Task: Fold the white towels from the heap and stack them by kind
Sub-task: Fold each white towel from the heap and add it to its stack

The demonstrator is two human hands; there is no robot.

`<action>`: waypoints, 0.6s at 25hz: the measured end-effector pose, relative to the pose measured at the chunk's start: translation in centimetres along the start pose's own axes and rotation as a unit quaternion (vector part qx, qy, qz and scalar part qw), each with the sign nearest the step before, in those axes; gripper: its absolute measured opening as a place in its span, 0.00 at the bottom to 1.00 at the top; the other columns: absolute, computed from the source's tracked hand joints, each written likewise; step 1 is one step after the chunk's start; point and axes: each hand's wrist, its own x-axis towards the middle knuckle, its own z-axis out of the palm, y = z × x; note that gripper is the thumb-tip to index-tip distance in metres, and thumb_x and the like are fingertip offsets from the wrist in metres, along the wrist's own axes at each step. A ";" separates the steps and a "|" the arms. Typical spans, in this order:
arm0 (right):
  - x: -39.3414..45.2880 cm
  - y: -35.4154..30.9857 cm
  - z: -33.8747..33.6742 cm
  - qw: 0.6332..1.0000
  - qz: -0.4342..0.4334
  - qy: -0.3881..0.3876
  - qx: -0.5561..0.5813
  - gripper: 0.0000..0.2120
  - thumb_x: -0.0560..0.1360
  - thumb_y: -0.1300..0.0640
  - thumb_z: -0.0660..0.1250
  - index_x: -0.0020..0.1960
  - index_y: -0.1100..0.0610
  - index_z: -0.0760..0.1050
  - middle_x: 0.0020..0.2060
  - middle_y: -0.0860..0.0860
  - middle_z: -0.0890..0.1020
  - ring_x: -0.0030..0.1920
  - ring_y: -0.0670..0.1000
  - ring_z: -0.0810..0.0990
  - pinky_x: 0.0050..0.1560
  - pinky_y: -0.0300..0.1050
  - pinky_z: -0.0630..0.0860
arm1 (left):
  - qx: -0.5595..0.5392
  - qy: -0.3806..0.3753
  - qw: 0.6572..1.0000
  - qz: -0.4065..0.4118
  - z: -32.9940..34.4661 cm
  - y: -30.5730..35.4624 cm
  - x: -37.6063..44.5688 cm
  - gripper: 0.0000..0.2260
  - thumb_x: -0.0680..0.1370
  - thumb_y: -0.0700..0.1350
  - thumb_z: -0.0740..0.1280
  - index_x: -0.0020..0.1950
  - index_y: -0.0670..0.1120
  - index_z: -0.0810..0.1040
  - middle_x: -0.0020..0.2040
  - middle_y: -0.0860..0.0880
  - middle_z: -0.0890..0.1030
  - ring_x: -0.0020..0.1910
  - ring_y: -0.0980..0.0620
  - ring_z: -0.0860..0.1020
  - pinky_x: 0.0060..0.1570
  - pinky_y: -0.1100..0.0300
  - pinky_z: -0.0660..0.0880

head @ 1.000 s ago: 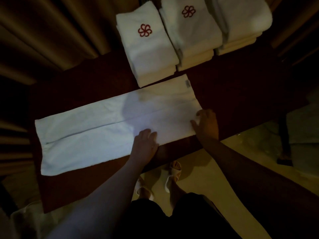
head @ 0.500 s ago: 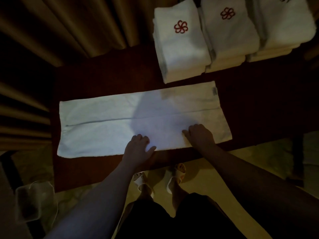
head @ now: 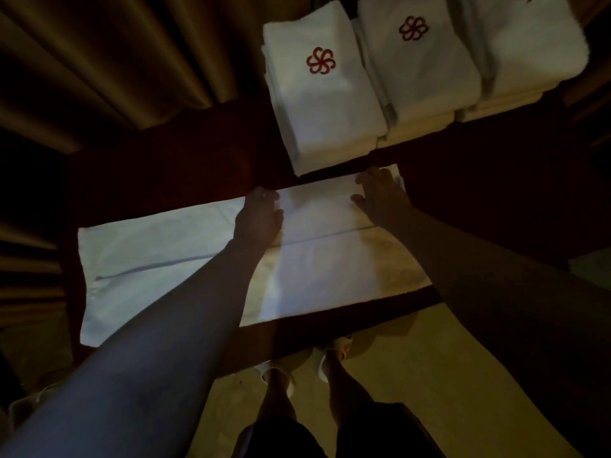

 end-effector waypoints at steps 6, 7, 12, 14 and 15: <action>2.0 2.0 1.3 0.998 -0.036 -0.015 -0.042 0.23 0.74 0.62 0.62 0.69 0.59 0.66 0.67 0.57 0.68 0.72 0.61 0.59 0.55 0.60 0.75 | 0.047 -0.088 0.995 -0.021 0.2 -0.8 3.8 0.25 0.75 0.52 0.70 0.68 0.44 0.69 0.63 0.40 0.71 0.65 0.40 0.67 0.56 0.48 0.71; 2.3 1.7 1.2 0.998 -0.028 -0.016 -0.049 0.22 0.74 0.63 0.62 0.68 0.59 0.67 0.65 0.58 0.69 0.70 0.61 0.61 0.54 0.60 0.75 | 0.037 -0.088 0.995 -0.019 0.3 -1.0 4.2 0.24 0.74 0.52 0.71 0.66 0.44 0.71 0.62 0.40 0.73 0.64 0.40 0.68 0.55 0.49 0.71; 3.4 0.5 -0.2 0.986 -0.007 -0.085 -0.140 0.18 0.76 0.56 0.62 0.65 0.59 0.69 0.63 0.59 0.70 0.66 0.61 0.64 0.60 0.55 0.68 | 0.091 -0.094 0.991 0.018 -0.4 -1.1 4.9 0.19 0.74 0.54 0.70 0.57 0.43 0.77 0.60 0.41 0.74 0.61 0.41 0.73 0.55 0.52 0.72; 3.2 0.3 -0.7 0.992 0.009 -0.079 -0.097 0.17 0.76 0.56 0.63 0.62 0.61 0.71 0.61 0.59 0.73 0.64 0.60 0.68 0.61 0.53 0.69 | 0.105 -0.080 0.991 0.035 -1.2 -0.7 4.5 0.17 0.74 0.54 0.69 0.57 0.44 0.76 0.57 0.43 0.78 0.58 0.42 0.75 0.51 0.53 0.72; 2.9 0.2 -1.0 0.996 0.020 -0.069 -0.060 0.16 0.75 0.57 0.64 0.60 0.62 0.72 0.60 0.60 0.75 0.63 0.60 0.71 0.59 0.52 0.70 | 0.101 -0.074 0.991 0.045 -1.8 -0.5 4.0 0.16 0.75 0.54 0.69 0.55 0.44 0.76 0.54 0.43 0.79 0.55 0.42 0.77 0.47 0.54 0.71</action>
